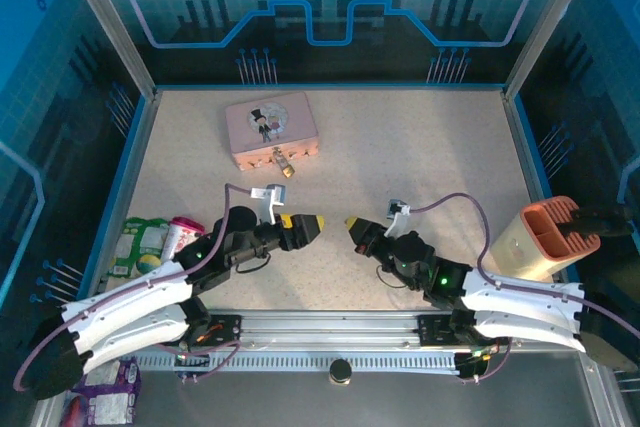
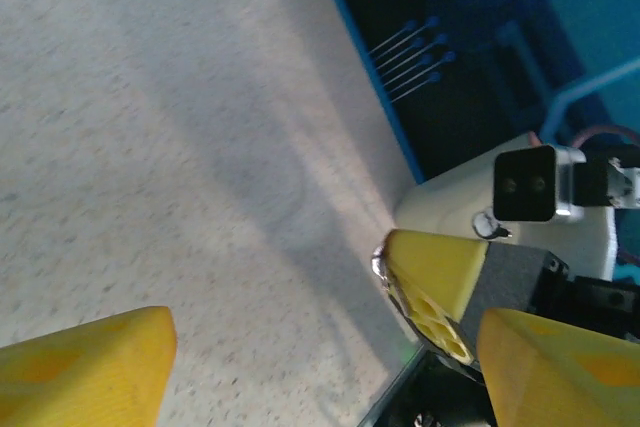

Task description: Unlock a padlock with a key

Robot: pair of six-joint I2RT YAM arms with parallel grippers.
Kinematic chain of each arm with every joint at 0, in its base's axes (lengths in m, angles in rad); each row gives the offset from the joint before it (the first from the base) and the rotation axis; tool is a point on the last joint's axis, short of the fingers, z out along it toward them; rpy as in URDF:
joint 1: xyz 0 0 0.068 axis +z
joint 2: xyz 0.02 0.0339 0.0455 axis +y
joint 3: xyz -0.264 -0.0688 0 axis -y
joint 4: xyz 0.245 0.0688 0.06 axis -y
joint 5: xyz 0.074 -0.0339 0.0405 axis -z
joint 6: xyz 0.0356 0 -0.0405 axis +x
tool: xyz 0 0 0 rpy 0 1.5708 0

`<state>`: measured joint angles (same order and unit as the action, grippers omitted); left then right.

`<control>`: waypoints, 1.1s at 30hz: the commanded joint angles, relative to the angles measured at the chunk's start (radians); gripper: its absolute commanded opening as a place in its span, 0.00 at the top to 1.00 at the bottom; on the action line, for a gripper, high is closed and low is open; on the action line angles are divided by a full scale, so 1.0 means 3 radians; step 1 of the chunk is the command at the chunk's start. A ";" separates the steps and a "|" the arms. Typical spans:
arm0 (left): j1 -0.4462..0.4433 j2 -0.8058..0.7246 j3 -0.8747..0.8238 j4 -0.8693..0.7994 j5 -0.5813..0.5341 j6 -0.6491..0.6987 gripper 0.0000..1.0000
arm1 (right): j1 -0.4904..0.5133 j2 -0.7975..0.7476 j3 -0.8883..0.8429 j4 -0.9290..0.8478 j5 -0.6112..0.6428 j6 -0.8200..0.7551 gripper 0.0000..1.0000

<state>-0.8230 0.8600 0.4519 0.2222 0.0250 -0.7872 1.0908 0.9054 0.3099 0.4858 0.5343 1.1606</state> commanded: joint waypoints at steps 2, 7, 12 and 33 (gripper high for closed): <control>-0.0107 0.0174 0.0072 0.0720 0.0167 -0.0058 0.28 | 0.0075 0.0185 0.0082 0.0863 0.0388 0.0015 1.00; -0.0219 0.0453 0.0164 0.1089 0.0206 -0.0121 0.36 | 0.0106 0.0417 0.0157 0.1279 0.0387 0.0094 1.00; -0.0258 0.0605 0.0172 0.1256 0.0186 -0.0177 0.42 | 0.0140 0.0490 0.0194 0.1410 0.0329 0.0088 1.00; -0.0055 0.0308 0.0073 0.1059 -0.0008 -0.0322 0.53 | 0.0149 0.0416 0.0108 0.1487 0.0048 -0.0027 1.00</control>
<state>-0.8539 0.9672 0.4694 0.5438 0.0338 -0.8593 1.1194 1.0428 0.3408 0.8703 0.5526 1.1706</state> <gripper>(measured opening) 0.461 0.064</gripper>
